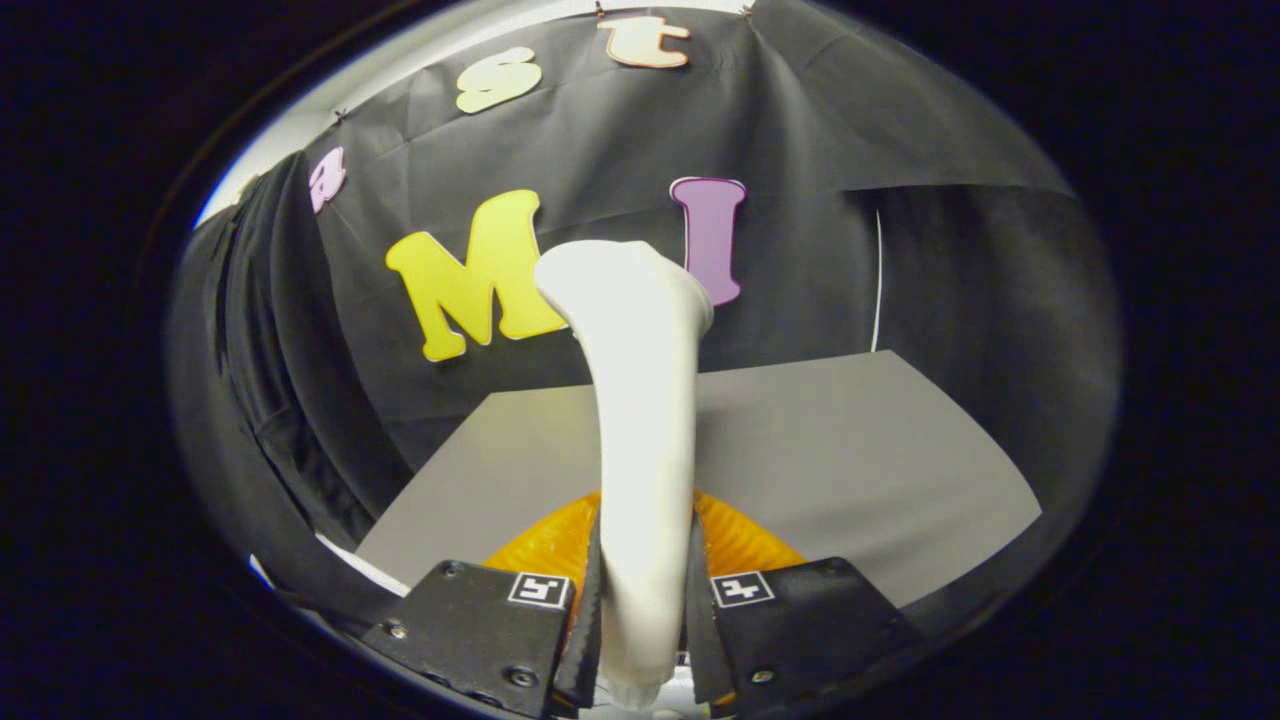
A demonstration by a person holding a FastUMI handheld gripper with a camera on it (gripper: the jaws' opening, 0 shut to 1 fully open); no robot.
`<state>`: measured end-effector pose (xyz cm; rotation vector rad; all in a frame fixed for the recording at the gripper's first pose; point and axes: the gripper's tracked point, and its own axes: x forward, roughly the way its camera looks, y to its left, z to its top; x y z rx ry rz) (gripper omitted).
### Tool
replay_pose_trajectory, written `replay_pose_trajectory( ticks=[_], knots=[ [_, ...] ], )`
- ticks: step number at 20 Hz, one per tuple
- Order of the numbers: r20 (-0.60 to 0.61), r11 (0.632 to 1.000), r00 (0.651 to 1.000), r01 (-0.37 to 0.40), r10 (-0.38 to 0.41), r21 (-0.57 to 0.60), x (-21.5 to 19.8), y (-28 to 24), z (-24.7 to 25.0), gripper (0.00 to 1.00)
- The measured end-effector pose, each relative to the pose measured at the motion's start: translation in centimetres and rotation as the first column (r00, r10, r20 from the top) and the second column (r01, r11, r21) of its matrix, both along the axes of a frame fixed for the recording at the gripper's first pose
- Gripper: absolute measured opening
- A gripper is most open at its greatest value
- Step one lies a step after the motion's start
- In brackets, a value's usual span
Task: Iron the clothes twice with a garment steamer, once on the left side and once on the right side.
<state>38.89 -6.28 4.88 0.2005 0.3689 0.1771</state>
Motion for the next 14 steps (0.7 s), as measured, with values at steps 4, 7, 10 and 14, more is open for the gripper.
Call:
replay_pose_trajectory(
  ticks=[4, 7, 10, 14],
  knots=[
    [0.040, 0.999, 0.999, 0.020, -0.022, 0.045, -4.2, 1.1, 2.8, 0.38],
    [0.081, 0.997, 0.996, 0.039, -0.044, 0.066, -7.6, 2.5, 5.5, 0.38],
    [0.133, 0.996, 0.990, 0.040, -0.050, 0.077, -10.8, 4.8, 8.6, 0.38],
    [0.217, 0.996, 0.976, 0.016, -0.034, 0.083, -14.5, 8.9, 12.7, 0.38]
  ],
)
